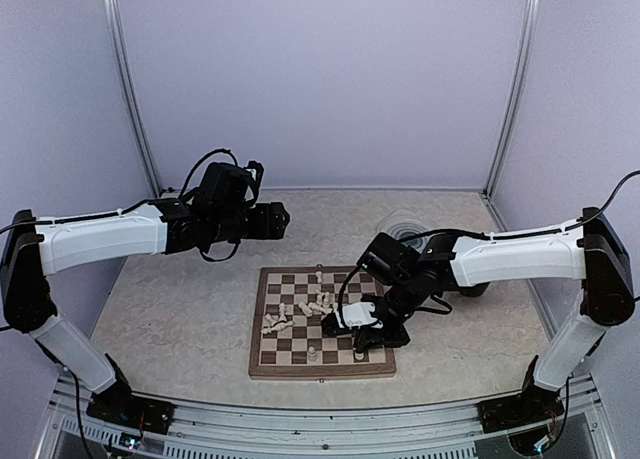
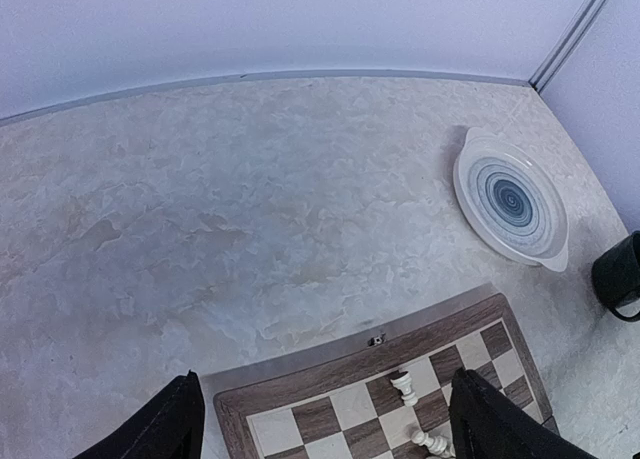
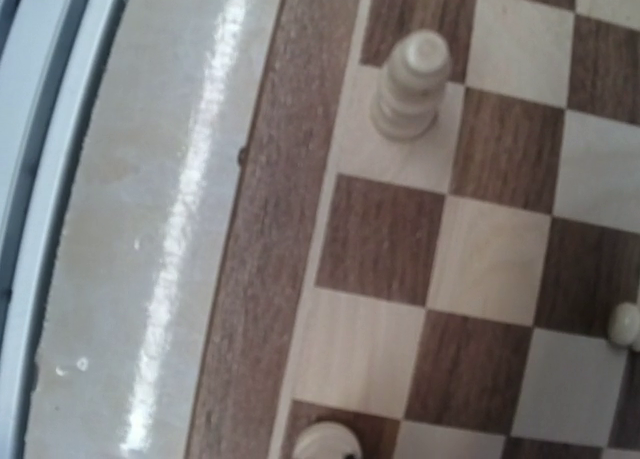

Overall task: Set up the chess pieces on the board
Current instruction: Place the knight at g1, then pick up the pawn from the chessboard.

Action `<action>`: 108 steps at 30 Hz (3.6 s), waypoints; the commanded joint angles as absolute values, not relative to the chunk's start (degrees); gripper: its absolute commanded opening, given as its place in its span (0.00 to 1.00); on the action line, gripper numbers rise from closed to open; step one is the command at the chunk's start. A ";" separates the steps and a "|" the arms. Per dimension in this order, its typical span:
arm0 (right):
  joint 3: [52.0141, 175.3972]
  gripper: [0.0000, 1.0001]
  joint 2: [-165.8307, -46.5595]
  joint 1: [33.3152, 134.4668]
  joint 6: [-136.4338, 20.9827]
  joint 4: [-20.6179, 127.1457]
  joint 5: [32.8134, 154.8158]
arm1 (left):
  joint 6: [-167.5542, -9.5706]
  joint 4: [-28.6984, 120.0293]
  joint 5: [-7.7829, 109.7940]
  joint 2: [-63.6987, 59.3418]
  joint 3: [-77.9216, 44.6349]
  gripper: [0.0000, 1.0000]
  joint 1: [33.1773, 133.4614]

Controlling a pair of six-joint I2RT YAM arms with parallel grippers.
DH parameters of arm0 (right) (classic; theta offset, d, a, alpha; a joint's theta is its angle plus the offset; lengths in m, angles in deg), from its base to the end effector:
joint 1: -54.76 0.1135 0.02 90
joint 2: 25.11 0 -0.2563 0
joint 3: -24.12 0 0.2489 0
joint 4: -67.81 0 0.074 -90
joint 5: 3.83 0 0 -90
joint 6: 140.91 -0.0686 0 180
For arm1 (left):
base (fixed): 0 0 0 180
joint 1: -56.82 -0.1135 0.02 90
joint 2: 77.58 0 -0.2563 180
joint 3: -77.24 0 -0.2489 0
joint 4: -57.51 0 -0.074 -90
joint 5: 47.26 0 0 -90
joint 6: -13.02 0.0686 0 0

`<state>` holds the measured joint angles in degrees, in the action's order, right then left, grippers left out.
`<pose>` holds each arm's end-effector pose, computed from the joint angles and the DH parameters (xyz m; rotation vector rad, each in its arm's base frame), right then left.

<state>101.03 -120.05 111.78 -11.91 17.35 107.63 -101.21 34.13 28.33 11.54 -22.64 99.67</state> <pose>0.1582 0.2899 0.1636 -2.1251 1.7786 0.6007 0.2906 -0.2463 0.2556 0.1994 2.1364 -0.4249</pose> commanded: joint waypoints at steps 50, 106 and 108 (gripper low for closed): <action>125.58 0.33 -142.08 96.33 -22.36 24.54 112.39 | -100.36 30.81 43.45 20.64 -21.75 0.73 98.76; 127.46 0.22 -146.27 99.32 -21.35 22.99 115.72 | -111.52 47.60 -7.51 6.85 -17.66 0.81 124.70; 127.41 0.20 -145.83 99.32 -21.54 23.00 115.19 | -111.45 47.53 -7.29 7.08 -17.54 0.82 124.59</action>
<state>125.79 -145.29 98.90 -20.78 23.55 116.33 -111.53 46.59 -8.22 6.58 -16.89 125.00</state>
